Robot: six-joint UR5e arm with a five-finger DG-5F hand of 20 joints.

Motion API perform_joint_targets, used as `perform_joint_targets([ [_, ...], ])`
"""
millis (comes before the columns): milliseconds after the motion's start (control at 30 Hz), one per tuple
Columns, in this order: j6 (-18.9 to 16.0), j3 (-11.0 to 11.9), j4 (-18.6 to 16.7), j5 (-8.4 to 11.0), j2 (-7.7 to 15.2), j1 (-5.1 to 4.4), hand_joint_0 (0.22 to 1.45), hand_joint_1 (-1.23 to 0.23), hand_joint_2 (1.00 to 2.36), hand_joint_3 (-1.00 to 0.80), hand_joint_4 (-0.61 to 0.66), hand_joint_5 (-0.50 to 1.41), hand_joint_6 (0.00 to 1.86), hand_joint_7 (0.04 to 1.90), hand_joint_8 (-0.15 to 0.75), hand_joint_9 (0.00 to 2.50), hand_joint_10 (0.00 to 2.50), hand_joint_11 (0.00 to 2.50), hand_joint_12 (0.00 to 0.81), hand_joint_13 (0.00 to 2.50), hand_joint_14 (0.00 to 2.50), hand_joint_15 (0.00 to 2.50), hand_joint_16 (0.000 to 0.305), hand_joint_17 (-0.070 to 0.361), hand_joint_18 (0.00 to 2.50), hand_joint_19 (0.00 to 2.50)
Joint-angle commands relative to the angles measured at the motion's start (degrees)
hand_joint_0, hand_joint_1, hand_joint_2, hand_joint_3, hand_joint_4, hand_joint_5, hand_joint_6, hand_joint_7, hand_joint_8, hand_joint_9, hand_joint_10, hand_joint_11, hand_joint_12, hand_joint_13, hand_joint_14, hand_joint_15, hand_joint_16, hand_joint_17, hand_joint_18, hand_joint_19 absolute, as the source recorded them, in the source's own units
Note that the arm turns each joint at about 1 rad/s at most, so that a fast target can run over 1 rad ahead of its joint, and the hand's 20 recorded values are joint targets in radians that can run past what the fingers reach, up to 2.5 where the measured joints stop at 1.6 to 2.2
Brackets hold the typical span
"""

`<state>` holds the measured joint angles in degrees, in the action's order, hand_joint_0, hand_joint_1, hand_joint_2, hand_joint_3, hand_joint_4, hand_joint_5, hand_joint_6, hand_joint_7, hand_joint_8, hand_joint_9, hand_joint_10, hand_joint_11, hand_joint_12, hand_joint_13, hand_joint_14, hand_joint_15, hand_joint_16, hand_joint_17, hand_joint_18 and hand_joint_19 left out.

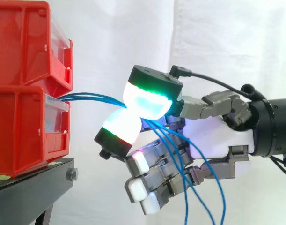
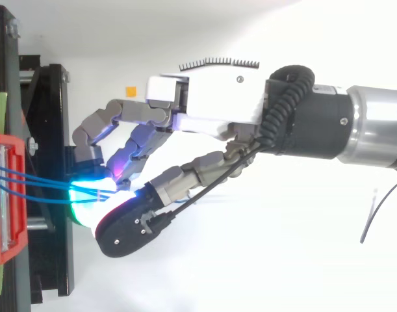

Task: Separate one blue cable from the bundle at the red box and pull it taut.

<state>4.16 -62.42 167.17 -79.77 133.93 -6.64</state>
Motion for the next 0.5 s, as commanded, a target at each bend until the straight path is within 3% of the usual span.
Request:
perform_joint_targets([
  [0, 1.20, 0.02, 2.11, -0.03, -0.96, 0.04, 0.76, -0.80, 1.00, -0.50, -0.04, -0.19, 0.92, 1.14, 0.287, 0.91, 0.02, 0.97, 0.365, 0.88, 0.02, 0.65, 0.043, 0.098, 0.69, 0.64],
  [133, 1.47, 0.02, 4.13, -0.03, -1.48, 0.13, 0.71, -0.81, 1.00, -0.50, 0.05, -0.19, 0.92, 1.10, 0.286, 0.92, 0.02, 0.97, 0.364, 0.88, 0.02, 0.66, 0.043, 0.097, 0.69, 0.65],
  [300, 1.47, 0.02, 4.83, -0.03, -1.57, 0.13, 0.55, -0.80, 1.00, -0.50, 0.09, -0.18, 0.91, 1.09, 0.295, 0.94, 0.02, 0.98, 0.380, 0.89, 0.03, 0.67, 0.045, 0.101, 0.70, 0.67],
  [400, 1.20, 0.02, 4.83, -0.03, -1.57, 0.13, 0.51, -0.74, 1.00, -0.50, 0.10, -0.18, 0.90, 1.06, 0.311, 0.95, 0.02, 0.97, 0.393, 0.89, 0.02, 0.67, 0.047, 0.106, 0.71, 0.67],
  [467, 1.20, 0.02, 4.83, -0.03, -1.57, 0.13, 0.50, -0.62, 1.00, -0.50, 0.10, -0.18, 0.90, 1.02, 0.314, 0.96, 0.02, 0.95, 0.397, 0.90, 0.02, 0.66, 0.048, 0.107, 0.71, 0.68],
])
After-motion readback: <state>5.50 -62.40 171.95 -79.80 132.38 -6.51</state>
